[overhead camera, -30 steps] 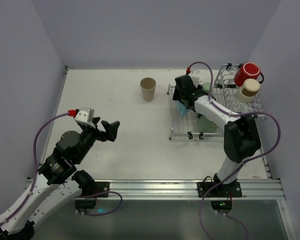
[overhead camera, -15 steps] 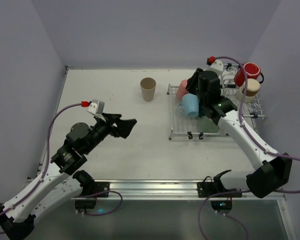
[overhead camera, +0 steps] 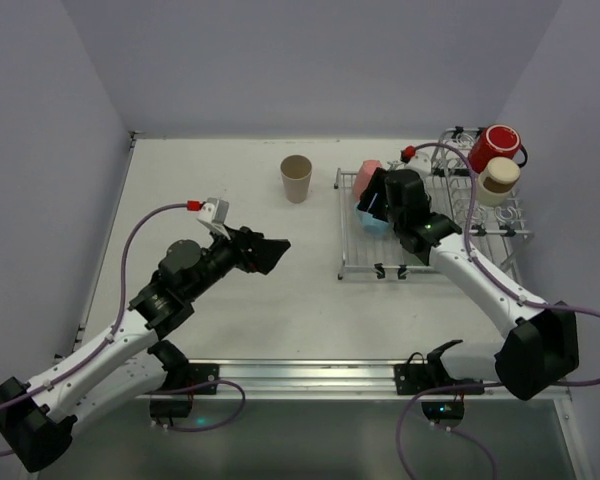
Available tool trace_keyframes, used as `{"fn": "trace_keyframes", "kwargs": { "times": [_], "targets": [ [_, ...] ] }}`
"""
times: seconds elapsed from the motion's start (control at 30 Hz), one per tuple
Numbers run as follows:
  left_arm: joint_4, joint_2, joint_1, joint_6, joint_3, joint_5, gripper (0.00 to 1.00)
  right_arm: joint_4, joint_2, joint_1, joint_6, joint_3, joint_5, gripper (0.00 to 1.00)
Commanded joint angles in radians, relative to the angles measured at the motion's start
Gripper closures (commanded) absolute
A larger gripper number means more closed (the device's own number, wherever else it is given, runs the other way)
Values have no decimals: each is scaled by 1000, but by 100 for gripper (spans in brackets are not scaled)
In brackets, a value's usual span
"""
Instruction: Unload the cups from the dish rack
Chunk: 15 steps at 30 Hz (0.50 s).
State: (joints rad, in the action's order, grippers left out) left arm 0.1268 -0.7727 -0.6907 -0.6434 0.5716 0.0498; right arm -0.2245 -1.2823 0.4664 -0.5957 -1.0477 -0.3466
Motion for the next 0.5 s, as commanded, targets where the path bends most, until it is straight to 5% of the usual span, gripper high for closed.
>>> {"fn": "trace_keyframes", "kwargs": {
  "times": [0.0,0.07,0.17,0.47],
  "targets": [
    [34,56,5,14,4,-19,4,-1,-15,17,-55,49,-40,28],
    [19,72,5,17,2,-4,4,30,-37,21,-105,78,-42,13],
    [-22,105,3,31,10,5,4,47,-83,28,-159,87,-113,6],
    [-251,228,3,146,120,-41,3,-36,-199,29,-184,31,-245,1]
  ]
}}
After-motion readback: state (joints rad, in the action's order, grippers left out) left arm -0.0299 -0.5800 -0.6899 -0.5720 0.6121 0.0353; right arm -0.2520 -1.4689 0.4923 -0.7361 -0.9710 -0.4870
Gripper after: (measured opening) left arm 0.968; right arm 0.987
